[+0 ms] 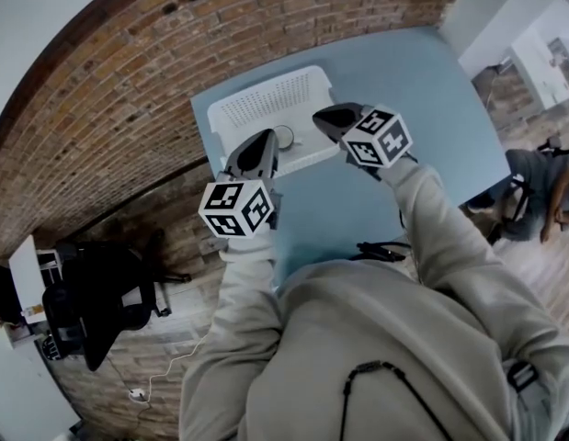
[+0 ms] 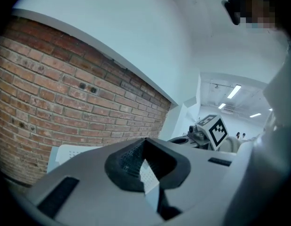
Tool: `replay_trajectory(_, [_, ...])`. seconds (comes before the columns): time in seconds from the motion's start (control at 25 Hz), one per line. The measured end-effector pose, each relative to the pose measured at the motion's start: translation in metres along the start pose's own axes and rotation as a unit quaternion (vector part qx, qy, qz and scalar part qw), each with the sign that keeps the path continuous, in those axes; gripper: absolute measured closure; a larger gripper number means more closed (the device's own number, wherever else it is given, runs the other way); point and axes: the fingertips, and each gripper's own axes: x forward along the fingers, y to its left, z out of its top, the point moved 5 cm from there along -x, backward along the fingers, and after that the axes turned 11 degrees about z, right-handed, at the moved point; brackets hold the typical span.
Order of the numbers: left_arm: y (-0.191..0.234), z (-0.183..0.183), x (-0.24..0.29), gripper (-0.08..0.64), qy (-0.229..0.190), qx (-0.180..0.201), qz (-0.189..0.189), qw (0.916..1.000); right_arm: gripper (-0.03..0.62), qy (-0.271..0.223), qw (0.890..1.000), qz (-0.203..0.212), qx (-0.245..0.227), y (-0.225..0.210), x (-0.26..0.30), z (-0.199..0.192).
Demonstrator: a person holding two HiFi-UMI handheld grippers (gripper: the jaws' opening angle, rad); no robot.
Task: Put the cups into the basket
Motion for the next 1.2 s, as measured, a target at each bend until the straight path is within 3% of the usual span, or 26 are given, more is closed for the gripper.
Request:
replay_trajectory(0.2, [-0.029, 0.011, -0.018, 0.566, -0.005, 0.02, -0.003, 0.9998, 0.581, -0.113, 0.992, 0.039, -0.031, 0.042, -0.048, 0.04])
replay_trajectory(0.36, [-0.047, 0.025, -0.037, 0.566, -0.046, 0.037, -0.028, 0.9979, 0.581, -0.156, 0.987, 0.034, -0.035, 0.061, -0.068, 0.057])
replay_trajectory(0.52, [-0.053, 0.039, -0.05, 0.565, -0.082, 0.048, -0.046, 0.9944, 0.583, -0.156, 0.988, 0.018, -0.008, 0.066, -0.073, 0.062])
replay_trajectory(1.2, [-0.057, 0.057, -0.049, 0.566, -0.095, 0.073, -0.05, 0.9915, 0.583, -0.163, 0.986, 0.026, -0.034, 0.076, -0.075, 0.081])
